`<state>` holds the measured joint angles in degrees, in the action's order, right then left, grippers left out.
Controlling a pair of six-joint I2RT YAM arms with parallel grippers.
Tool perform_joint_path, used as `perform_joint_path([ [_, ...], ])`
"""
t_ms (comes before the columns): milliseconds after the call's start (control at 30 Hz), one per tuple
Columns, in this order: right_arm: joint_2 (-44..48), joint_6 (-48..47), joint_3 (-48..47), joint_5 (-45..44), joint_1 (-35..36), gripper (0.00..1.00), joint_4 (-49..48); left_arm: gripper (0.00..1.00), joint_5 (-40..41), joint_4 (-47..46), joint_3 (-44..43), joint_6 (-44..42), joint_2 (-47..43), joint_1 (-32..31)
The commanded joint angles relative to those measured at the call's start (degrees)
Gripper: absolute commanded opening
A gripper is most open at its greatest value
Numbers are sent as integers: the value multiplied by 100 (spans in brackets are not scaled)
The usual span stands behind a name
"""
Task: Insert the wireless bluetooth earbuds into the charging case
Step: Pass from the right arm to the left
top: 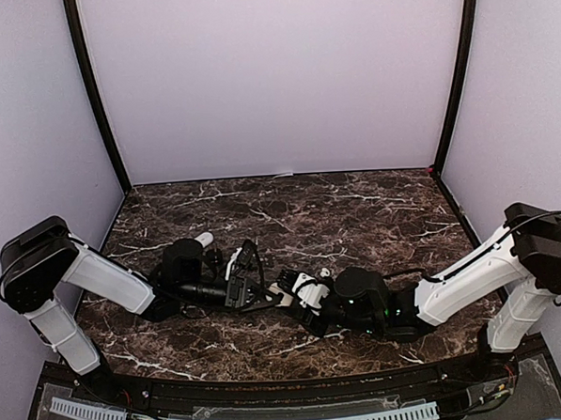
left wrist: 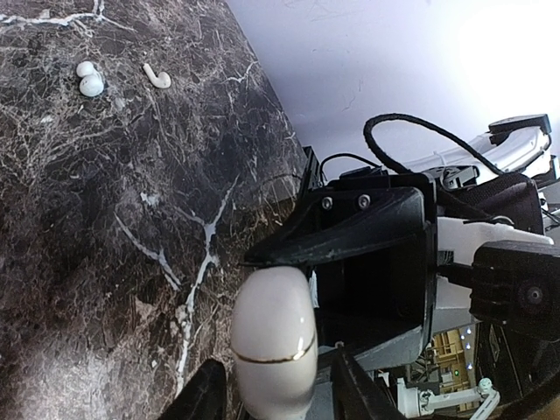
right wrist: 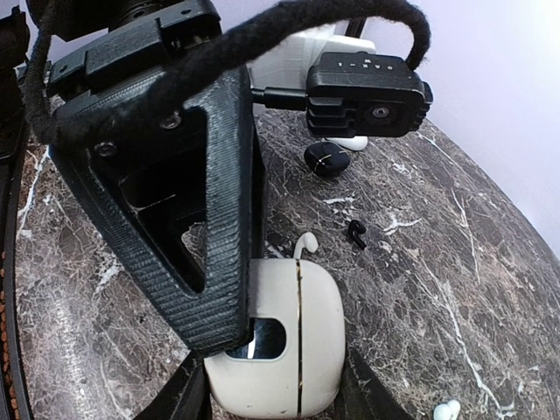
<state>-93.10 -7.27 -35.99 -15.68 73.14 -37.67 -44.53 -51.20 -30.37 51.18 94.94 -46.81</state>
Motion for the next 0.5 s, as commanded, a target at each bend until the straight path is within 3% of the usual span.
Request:
perform_joint_path([
  [0,-71,-64,-134,0,92,36,-210,43,-108,-271,-74,25,4,-38],
  [133,-136,-64,-181,-33,102,36,-180,37,-196,-320,-72,54,16,-39],
  [267,-149,-51,-182,-27,119,39,-196,22,-291,-366,-43,22,11,-40],
  [467,88,69,49,360,120,61,-229,21,-274,-198,55,-470,-211,-18],
])
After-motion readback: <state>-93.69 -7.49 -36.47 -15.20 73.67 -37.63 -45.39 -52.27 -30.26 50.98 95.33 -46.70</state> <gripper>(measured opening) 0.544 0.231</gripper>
